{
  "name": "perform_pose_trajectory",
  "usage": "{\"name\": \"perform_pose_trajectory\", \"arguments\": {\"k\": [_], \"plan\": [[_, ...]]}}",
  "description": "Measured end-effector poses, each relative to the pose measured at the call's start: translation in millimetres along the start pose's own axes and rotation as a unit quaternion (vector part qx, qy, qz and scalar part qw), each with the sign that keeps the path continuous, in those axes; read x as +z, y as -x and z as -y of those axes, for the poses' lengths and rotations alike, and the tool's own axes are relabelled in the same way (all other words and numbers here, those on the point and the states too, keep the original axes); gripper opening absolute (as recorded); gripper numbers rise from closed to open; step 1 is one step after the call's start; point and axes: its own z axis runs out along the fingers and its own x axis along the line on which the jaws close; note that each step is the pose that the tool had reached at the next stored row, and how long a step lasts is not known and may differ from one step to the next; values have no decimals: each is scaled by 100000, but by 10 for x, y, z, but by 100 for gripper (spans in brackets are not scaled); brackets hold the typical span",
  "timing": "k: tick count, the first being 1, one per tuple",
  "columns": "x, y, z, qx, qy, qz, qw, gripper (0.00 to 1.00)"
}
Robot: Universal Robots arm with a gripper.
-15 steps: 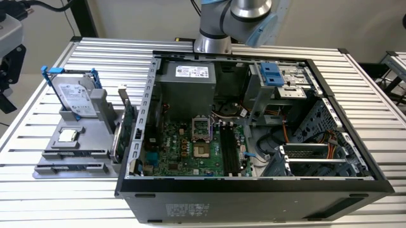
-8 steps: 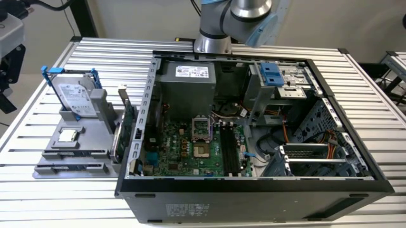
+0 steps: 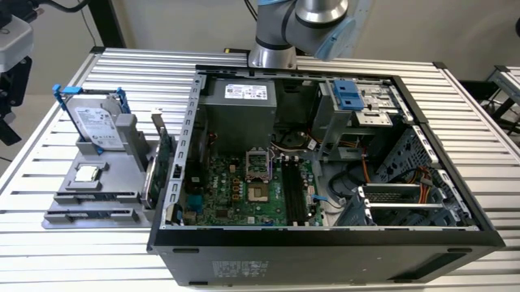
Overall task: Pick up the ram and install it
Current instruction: 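Pick up the ram and move it above insertion slot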
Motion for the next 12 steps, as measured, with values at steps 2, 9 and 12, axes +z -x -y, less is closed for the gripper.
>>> {"name": "perform_pose_trajectory", "arguments": {"k": [2, 9, 12], "plan": [[0, 0, 0, -724, 14, -33, 99997, 0], [0, 0, 1, -3155, 37, -192, 99950, 0], [0, 0, 1, -4095, 38, -264, 99916, 0]]}}
